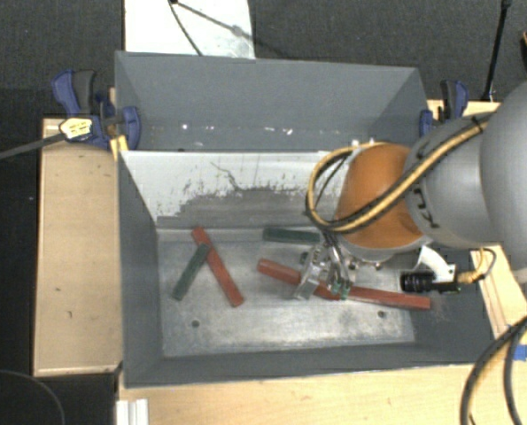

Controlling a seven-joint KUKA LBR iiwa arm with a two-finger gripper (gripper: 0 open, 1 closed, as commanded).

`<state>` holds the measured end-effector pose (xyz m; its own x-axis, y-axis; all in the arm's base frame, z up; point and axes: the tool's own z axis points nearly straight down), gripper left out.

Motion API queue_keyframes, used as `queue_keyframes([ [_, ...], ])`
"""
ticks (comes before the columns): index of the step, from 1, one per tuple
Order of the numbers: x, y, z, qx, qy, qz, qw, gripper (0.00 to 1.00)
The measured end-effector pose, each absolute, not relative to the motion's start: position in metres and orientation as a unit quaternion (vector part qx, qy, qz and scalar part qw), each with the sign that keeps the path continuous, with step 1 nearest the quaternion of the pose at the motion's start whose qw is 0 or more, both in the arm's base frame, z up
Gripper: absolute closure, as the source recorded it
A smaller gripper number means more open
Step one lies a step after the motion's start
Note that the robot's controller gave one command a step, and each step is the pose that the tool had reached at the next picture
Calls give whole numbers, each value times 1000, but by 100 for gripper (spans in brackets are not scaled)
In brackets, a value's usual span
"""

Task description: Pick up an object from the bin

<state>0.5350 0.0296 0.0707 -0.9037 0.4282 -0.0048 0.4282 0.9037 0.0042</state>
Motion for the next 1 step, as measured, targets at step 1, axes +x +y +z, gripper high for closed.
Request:
queue_keyframes([
  [1, 545, 16, 258, 253, 968, 1, 5, 100],
])
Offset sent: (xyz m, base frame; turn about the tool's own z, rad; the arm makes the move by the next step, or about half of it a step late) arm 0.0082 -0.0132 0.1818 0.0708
